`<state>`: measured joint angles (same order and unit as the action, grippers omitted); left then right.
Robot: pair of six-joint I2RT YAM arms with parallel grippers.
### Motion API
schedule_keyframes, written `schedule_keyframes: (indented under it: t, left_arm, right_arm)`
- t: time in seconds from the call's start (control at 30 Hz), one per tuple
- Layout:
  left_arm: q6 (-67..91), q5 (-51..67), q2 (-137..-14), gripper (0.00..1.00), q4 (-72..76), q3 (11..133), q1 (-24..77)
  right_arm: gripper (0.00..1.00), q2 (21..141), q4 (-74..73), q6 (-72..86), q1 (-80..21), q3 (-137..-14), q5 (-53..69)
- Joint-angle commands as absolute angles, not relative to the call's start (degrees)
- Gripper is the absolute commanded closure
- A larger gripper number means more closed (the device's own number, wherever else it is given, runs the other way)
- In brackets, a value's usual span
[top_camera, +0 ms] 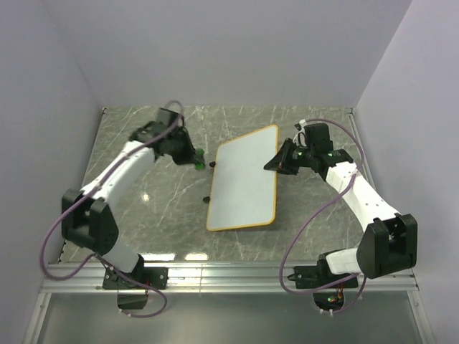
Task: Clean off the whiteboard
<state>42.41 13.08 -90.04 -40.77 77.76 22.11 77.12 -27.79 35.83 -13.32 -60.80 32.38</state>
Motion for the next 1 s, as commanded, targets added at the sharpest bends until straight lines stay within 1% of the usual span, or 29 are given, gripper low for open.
schedule_keyframes:
  t: [0.0, 0.07, 0.17, 0.2, 0.23, 0.27, 0.37, 0.47, 0.53, 0.57, 0.6, 0.67, 0.7, 0.73, 0.77, 0.83, 0.87, 0.9, 0.93, 0.97]
  left_arm:
    - [38.2, 8.0, -84.2, 1.0, -46.7, 80.0, 16.3]
    - [37.2, 6.9, -83.7, 1.0, -46.4, 75.7, 13.6]
    - [35.9, 2.6, -82.0, 1.0, -43.3, 67.5, 12.1]
    - [35.9, 0.9, -81.5, 1.0, -42.4, 63.7, 12.0]
    - [35.9, 0.4, -81.2, 1.0, -41.5, 61.9, 11.9]
    - [36.0, 0.2, -81.0, 1.0, -39.9, 60.4, 11.4]
    - [36.6, 0.1, -80.9, 1.0, -38.0, 56.5, 11.3]
    - [36.4, -3.2, -81.1, 1.0, -37.1, 54.8, 11.3]
    - [36.0, -4.9, -82.0, 1.0, -36.7, 54.2, 11.3]
    - [35.8, -5.4, -82.3, 0.98, -36.4, 54.0, 11.2]
    - [35.4, -5.9, -82.9, 0.9, -35.7, 53.3, 11.2]
    - [35.3, -6.9, -83.4, 0.79, -35.2, 52.4, 11.3]
    - [35.3, -6.9, -83.8, 0.63, -35.0, 51.7, 11.3]
    - [35.4, -7.0, -83.9, 0.57, -34.4, 51.4, 11.3]
    - [35.5, -7.1, -84.0, 0.45, -34.3, 51.2, 11.3]
    - [35.9, -7.8, -85.0, 0.37, -35.2, 52.1, 11.3]
    - [35.9, -7.8, -85.3, 0.33, -35.2, 52.4, 11.3]
    - [35.9, -8.1, -86.1, 0.27, -35.5, 53.0, 11.3]
    - [35.9, -8.2, -86.6, 0.24, -35.7, 53.3, 11.3]
    - [35.9, -8.3, -86.9, 0.17, -36.1, 53.6, 11.3]
  right_arm:
    - [1.0, 78.9, -33.4, 33.6, -15.1, -62.4, 30.9]
    - [1.0, 79.5, -33.2, 33.9, -15.0, -62.9, 30.9]
    - [1.0, 80.5, -33.3, 34.2, -15.1, -63.3, 31.1]
    - [0.96, 80.6, -33.1, 34.4, -15.1, -63.4, 31.1]
    - [0.89, 80.8, -33.1, 34.5, -15.1, -63.5, 31.2]
    - [0.76, 80.8, -32.7, 34.6, -15.1, -63.4, 31.4]
    - [0.51, 80.9, -32.4, 34.7, -15.1, -63.6, 31.4]
    - [0.44, 81.0, -32.3, 34.5, -15.1, -64.2, 31.6]
    - [0.42, 81.0, -32.4, 34.5, -15.1, -64.4, 31.6]
    - [0.39, 80.8, -32.4, 34.5, -15.1, -64.9, 31.4]
    - [0.37, 80.6, -32.8, 34.5, -15.0, -65.0, 30.9]
    - [0.34, 80.0, -33.7, 34.1, -14.9, -66.4, 30.2]
    - [0.32, 79.5, -34.1, 33.9, -14.7, -67.0, 29.4]
    - [0.3, 79.1, -34.4, 33.7, -14.4, -68.1, 29.1]
    - [0.23, 78.2, -35.5, 33.3, -14.1, -68.6, 28.5]
    - [0.22, 76.7, -36.6, 32.8, -13.1, -69.8, 27.1]
    - [0.16, 76.1, -37.5, 32.6, -12.8, -69.9, 26.5]
    - [0.15, 75.5, -38.0, 32.5, -12.1, -70.0, 26.2]
    - [0.15, 74.8, -38.3, 32.5, -11.9, -69.8, 24.8]
    - [0.14, 73.2, -38.8, 32.5, -11.8, -69.6, 24.1]
